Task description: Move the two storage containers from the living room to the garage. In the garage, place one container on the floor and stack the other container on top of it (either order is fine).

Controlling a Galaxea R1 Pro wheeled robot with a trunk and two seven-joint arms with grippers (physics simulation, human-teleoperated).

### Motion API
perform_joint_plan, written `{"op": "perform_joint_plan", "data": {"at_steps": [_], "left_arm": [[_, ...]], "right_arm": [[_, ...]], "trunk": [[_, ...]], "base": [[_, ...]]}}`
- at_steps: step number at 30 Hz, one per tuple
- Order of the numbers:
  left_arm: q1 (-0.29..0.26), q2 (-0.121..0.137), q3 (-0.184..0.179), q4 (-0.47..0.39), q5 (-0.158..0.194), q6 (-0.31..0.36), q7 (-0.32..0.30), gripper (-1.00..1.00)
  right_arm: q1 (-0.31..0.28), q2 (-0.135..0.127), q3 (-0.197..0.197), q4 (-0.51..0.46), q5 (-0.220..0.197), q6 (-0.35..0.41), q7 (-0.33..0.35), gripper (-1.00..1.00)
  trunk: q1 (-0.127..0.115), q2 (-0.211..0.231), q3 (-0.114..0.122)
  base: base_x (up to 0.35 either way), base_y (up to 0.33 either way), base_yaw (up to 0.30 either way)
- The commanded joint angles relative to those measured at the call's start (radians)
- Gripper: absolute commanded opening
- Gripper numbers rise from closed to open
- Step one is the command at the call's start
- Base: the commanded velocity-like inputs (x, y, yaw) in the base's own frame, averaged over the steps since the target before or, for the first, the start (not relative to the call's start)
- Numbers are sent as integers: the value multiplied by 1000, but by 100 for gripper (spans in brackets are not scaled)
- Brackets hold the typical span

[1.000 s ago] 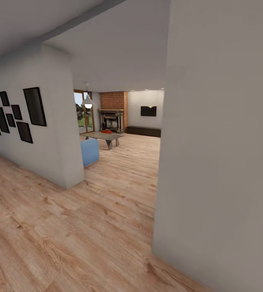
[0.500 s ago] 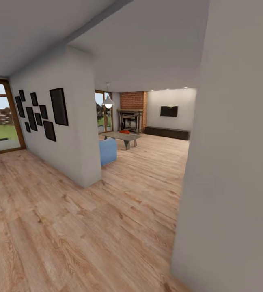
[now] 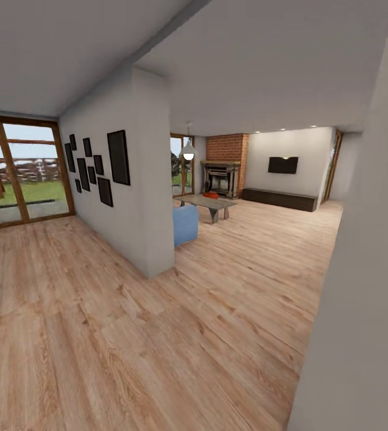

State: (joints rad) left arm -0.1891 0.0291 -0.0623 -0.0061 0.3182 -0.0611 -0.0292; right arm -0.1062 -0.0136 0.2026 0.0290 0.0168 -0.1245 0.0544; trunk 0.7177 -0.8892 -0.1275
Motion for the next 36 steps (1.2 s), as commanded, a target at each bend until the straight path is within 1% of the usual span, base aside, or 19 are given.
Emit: {"op": "perform_joint_plan", "data": {"at_steps": [1,25,29,36], "left_arm": [[-1,0,-7,2,9,-3,-3,100],[-1,0,-7,2,9,-3,-3,100],[-1,0,-7,2,9,-3,-3,100],[-1,-1,-7,2,9,3,-3,100]], "right_arm": [[-1,0,3,3,2,-6,2,100],[-2,0,2,3,2,-7,4,100],[-2,-1,3,3,2,-7,4,100],[-1,-7,7,3,-1,-7,4,100]], "trunk": [[1,-1,-1],[1,-1,-1],[1,-1,-1],[1,-1,-1]], "base": [[323,0,296],[323,0,294],[323,0,111],[323,0,14]]}}
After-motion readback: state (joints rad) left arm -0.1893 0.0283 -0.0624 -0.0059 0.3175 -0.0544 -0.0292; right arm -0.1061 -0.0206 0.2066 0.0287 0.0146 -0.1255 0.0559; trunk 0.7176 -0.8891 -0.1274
